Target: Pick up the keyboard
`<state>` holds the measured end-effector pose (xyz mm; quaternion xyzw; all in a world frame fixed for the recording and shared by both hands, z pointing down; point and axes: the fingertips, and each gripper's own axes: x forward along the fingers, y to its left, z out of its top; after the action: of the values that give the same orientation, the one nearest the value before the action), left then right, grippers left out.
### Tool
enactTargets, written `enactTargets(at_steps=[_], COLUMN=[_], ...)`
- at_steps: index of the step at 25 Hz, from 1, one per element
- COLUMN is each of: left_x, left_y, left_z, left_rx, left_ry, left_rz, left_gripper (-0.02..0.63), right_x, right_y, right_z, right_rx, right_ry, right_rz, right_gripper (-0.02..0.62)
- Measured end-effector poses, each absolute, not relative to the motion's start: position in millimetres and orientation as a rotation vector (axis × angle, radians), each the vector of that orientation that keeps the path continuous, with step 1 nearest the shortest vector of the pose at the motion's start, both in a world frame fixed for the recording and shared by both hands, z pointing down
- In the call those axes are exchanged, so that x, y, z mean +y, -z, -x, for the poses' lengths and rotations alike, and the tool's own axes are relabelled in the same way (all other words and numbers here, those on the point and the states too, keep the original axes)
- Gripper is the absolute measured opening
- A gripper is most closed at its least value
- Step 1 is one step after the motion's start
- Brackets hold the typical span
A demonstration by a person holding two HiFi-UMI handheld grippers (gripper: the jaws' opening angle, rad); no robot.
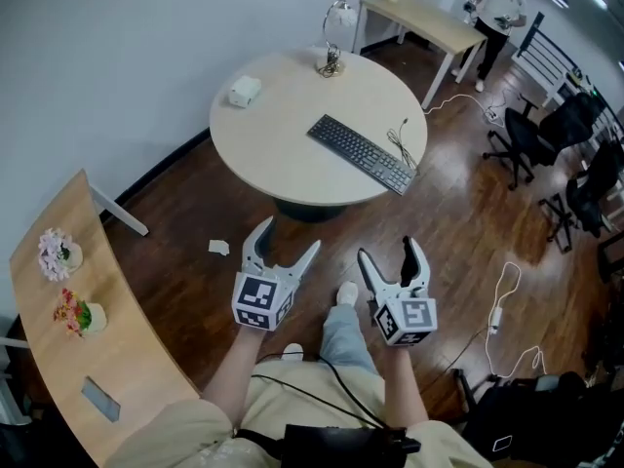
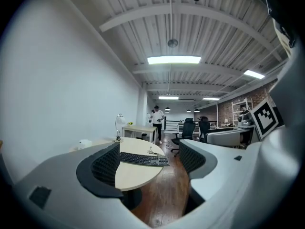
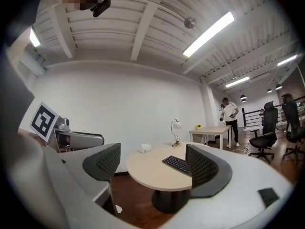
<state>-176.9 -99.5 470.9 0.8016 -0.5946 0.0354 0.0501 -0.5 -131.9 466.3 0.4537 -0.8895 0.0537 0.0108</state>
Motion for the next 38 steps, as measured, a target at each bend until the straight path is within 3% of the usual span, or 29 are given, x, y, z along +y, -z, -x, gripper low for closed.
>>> enactTargets(at_steps=[15,38], left_x=[-353.8,-486.9], left_y=[-456.5,-501.2], left_z=[122.7,123.1], left_rx=[-1.893,-1.781], left_ry=[-0.128,-0.330], left_rz=[-2.376,-2.361], left_gripper=[0.356,0.356], right_x=[-402.3,-515.4], right_y=[-475.4,-516.6], right_z=[-52.7,-91.5], right_rx=[-2.845,-2.758], right_ry=[-0.332,-0.483], right_rz=[-1.323,-1.372], right_gripper=[0.451,0.451])
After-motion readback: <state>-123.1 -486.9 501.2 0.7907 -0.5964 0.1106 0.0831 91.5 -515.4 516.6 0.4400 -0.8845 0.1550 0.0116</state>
